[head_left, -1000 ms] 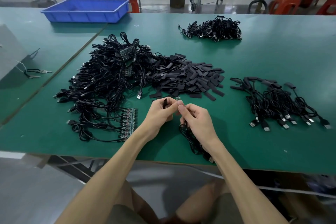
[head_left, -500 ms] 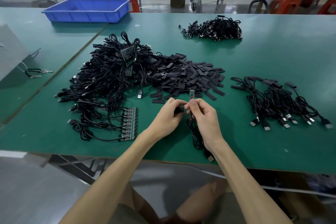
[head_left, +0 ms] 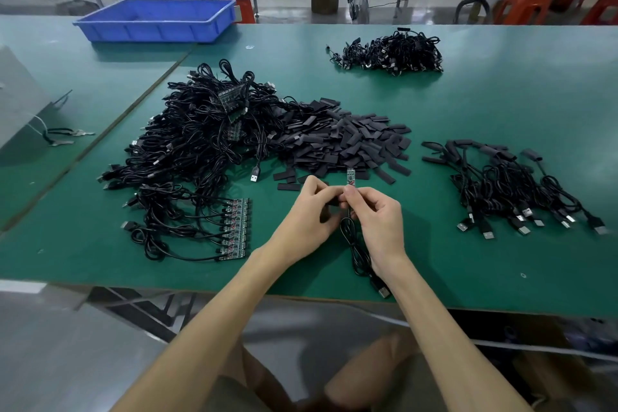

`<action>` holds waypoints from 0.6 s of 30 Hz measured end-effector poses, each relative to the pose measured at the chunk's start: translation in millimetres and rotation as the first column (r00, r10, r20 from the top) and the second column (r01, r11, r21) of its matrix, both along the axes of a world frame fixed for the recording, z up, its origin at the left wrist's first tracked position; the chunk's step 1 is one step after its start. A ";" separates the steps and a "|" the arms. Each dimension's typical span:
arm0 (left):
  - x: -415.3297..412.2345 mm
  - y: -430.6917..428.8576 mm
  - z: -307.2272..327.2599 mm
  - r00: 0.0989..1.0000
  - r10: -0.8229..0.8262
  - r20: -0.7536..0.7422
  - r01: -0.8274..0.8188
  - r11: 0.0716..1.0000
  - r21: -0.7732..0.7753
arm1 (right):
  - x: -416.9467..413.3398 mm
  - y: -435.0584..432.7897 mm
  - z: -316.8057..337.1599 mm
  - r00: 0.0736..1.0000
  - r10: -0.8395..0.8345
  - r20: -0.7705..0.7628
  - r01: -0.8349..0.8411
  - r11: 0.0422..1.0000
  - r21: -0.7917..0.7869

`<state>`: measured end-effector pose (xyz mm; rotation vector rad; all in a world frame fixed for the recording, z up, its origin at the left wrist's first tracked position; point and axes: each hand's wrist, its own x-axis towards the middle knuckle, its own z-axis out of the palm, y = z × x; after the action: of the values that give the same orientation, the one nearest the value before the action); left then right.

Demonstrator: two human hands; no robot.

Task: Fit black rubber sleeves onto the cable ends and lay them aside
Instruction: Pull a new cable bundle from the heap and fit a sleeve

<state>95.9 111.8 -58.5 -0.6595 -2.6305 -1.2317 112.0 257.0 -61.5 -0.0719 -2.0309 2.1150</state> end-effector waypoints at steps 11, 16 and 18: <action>-1.8 -18.0 14.2 0.999 0.047 -0.014 -0.049 0.965 -0.259 | -0.9 -0.9 0.7 1.000 -0.004 0.029 0.003 0.999 0.049; -6.3 -26.6 13.8 0.989 0.141 -0.031 -0.145 0.963 -0.227 | 0.1 -1.4 4.2 0.998 0.068 0.013 -0.068 0.997 0.040; -5.2 -31.4 12.0 0.989 0.136 -0.059 -0.144 0.974 -0.175 | 1.2 -3.7 4.9 0.991 0.133 0.008 -0.133 0.984 0.117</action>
<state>90.8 80.3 -46.5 -0.5115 -2.7172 -0.9381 113.3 253.3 -56.6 0.0840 -2.2118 2.0647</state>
